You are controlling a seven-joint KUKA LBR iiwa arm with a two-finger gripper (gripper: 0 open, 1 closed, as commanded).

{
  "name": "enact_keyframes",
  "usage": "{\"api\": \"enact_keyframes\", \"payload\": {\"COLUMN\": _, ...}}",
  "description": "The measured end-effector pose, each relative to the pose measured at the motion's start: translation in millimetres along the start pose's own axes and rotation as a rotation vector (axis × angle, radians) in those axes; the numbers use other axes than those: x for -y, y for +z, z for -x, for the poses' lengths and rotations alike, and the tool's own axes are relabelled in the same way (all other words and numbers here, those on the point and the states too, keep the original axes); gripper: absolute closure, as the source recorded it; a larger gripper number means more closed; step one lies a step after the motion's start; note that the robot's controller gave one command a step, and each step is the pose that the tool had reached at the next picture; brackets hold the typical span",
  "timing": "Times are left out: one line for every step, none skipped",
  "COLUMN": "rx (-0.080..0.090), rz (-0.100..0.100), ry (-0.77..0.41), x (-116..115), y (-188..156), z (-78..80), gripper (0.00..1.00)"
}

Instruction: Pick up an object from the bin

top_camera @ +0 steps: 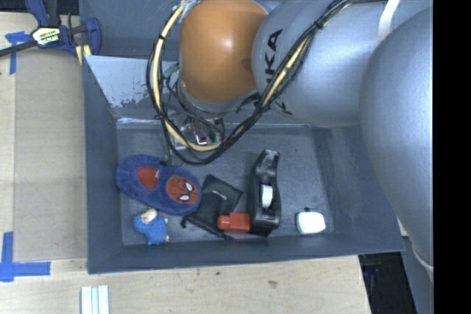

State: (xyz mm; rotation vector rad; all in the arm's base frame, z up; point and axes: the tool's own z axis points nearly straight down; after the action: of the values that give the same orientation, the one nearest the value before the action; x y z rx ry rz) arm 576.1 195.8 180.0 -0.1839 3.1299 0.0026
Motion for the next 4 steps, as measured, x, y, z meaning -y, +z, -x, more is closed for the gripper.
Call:
{"api": "enact_keyframes", "payload": {"rx": -0.007, "rz": -0.003, "ry": 0.501, "x": -15.0, "y": 38.2, "z": 2.2, "gripper": 1.0}}
{"api": "enact_keyframes", "payload": {"rx": -0.005, "rz": -0.003, "ry": 0.5, "x": -14.4, "y": 37.1, "z": 2.9, "gripper": 0.0}}
{"api": "enact_keyframes", "payload": {"rx": -0.006, "rz": -0.002, "ry": 0.195, "x": 32.7, "y": 98.5, "z": -21.2, "gripper": 0.0}}
{"api": "enact_keyframes", "payload": {"rx": 0.004, "rz": 0.0, "ry": 0.196, "x": 32.3, "y": 95.8, "z": -18.3, "gripper": 1.0}}
